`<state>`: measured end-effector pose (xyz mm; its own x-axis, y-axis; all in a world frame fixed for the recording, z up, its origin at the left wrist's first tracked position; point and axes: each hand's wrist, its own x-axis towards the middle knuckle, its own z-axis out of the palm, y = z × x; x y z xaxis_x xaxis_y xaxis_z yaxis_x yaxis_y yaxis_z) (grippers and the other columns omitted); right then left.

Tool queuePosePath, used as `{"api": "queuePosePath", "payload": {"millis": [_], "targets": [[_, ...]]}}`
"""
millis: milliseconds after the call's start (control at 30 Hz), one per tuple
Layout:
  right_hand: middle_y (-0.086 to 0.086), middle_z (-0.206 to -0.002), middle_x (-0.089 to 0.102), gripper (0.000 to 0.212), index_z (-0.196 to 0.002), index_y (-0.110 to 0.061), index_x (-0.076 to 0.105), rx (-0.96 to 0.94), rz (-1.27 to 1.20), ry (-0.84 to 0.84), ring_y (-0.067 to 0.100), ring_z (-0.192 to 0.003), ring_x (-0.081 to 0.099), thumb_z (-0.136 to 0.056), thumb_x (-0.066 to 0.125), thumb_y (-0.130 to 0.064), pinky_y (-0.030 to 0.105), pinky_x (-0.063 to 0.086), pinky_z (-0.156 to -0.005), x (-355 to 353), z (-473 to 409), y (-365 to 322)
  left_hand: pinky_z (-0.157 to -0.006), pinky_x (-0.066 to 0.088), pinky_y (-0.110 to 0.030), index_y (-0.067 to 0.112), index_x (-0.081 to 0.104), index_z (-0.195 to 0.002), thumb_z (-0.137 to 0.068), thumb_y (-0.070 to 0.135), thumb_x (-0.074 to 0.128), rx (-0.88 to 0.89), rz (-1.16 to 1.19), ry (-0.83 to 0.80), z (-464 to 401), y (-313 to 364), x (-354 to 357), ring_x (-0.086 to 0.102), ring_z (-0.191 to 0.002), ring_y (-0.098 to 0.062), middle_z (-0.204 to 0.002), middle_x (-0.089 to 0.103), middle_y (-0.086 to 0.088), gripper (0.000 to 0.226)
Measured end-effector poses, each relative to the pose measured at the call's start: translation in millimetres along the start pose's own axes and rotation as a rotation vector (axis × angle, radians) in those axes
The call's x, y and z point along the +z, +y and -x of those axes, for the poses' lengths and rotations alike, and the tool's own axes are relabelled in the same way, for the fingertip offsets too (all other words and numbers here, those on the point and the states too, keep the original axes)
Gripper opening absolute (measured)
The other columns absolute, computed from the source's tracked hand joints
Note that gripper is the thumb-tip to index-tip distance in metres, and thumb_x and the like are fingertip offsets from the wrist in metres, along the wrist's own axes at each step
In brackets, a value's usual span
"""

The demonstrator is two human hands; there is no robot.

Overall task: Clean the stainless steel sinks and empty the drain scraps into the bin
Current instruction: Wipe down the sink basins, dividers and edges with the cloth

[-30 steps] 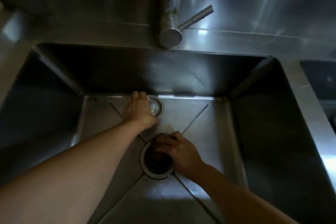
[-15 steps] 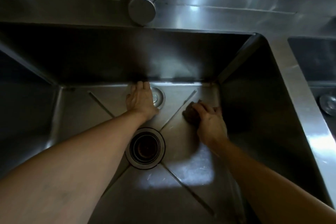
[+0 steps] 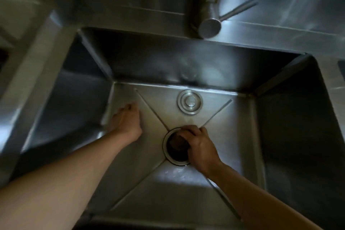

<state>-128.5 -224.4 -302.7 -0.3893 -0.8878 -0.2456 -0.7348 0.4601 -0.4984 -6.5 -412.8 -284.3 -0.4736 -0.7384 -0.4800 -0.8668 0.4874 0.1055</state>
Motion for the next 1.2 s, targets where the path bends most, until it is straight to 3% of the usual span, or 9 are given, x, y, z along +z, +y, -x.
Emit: {"api": "queuePosePath", "payload": {"millis": [200, 300, 433, 533, 633, 733, 867, 967, 1200], "targets": [[0.013, -0.136, 0.047, 0.045, -0.124, -0.015, 0.06, -0.186, 0.011, 0.036, 0.038, -0.115, 0.046, -0.08, 0.049, -0.018, 0.045, 0.048, -0.093, -7, -87, -61, -0.087, 0.048, -0.038, 0.01, 0.04, -0.126, -0.081, 0.013, 0.064, -0.102, 0.003, -0.171, 13, -47, 0, 0.058, -0.113, -0.034, -0.123, 0.058, -0.016, 0.051], [0.004, -0.149, 0.031, 0.048, -0.136, -0.022, 0.048, -0.241, 0.077, -0.009, 0.028, -0.13, 0.032, -0.089, 0.058, -0.021, 0.037, 0.035, -0.107, 5, -140, -87, -0.094, 0.045, -0.038, 0.009, 0.034, -0.135, -0.084, 0.015, 0.059, -0.074, -0.012, -0.194, 10, -53, 5, 0.052, -0.122, -0.031, -0.134, 0.051, -0.012, 0.058], [-0.001, -0.16, 0.007, 0.053, -0.148, -0.03, 0.028, -0.272, 0.282, -0.194, 0.029, -0.144, 0.011, -0.097, 0.043, -0.021, 0.037, 0.017, -0.118, 27, -182, -108, -0.1, 0.04, -0.039, 0.01, 0.015, -0.148, -0.092, 0.016, 0.052, -0.094, -0.079, -0.197, 7, -52, 6, 0.042, -0.132, -0.028, -0.147, 0.037, -0.009, 0.067], [-0.003, -0.161, 0.002, 0.047, -0.146, -0.033, 0.031, -0.292, 0.324, -0.213, 0.028, -0.146, -0.003, -0.1, 0.038, -0.025, 0.038, 0.003, -0.12, 39, -174, -100, -0.101, 0.039, -0.039, 0.005, 0.009, -0.149, -0.093, 0.016, 0.051, -0.061, -0.158, -0.186, 11, -50, 5, 0.041, -0.133, -0.029, -0.152, 0.029, -0.011, 0.072], [-0.002, -0.157, 0.019, 0.042, -0.138, -0.028, 0.048, -0.342, 0.23, -0.191, 0.027, -0.145, 0.007, -0.096, 0.049, -0.021, 0.04, 0.012, -0.12, 46, -142, -84, -0.098, 0.042, -0.038, 0.002, 0.017, -0.146, -0.086, 0.015, 0.06, -0.043, -0.176, -0.21, 14, -50, 2, 0.045, -0.129, -0.03, -0.146, 0.035, -0.013, 0.075], [0.01, -0.141, 0.049, 0.035, -0.118, -0.017, 0.066, -0.392, 0.177, -0.173, 0.041, -0.13, 0.04, -0.084, 0.06, -0.015, 0.051, 0.04, -0.105, 44, -103, -62, -0.1, 0.04, -0.039, 0.004, 0.027, -0.141, -0.086, 0.008, 0.058, -0.08, -0.121, -0.214, 15, -48, -4, 0.044, -0.13, -0.032, -0.144, 0.039, -0.013, 0.063], [0.005, -0.114, 0.067, 0.03, -0.093, -0.018, 0.075, -0.434, 0.22, -0.114, 0.033, -0.098, 0.063, -0.079, 0.053, -0.034, 0.036, 0.055, -0.079, 31, -64, -37, -0.101, 0.037, -0.04, 0.007, 0.029, -0.139, -0.087, 0.005, 0.053, -0.079, -0.078, -0.209, 23, -48, -5, 0.04, -0.132, -0.034, -0.147, 0.036, -0.011, 0.057], [0.001, -0.111, 0.067, 0.017, -0.088, -0.019, 0.076, -0.41, 0.328, -0.172, 0.031, -0.092, 0.062, -0.073, 0.073, -0.026, 0.034, 0.058, -0.068, 16, -47, -38, -0.099, 0.041, -0.04, 0.006, 0.034, -0.134, -0.085, 0.003, 0.052, -0.066, -0.019, -0.215, 34, -52, 3, 0.045, -0.128, -0.034, -0.141, 0.043, -0.012, 0.053], [-0.006, -0.149, 0.033, 0.038, -0.131, -0.024, 0.052, -0.276, 0.252, -0.215, 0.023, -0.135, 0.027, -0.094, 0.051, -0.017, 0.038, 0.043, -0.096, 4, -62, -100, -0.093, 0.044, -0.04, 0.005, 0.031, -0.133, -0.089, 0.008, 0.051, -0.13, 0.156, -0.342, 66, -65, 17, 0.051, -0.121, -0.036, -0.132, 0.051, -0.018, 0.049]]}}
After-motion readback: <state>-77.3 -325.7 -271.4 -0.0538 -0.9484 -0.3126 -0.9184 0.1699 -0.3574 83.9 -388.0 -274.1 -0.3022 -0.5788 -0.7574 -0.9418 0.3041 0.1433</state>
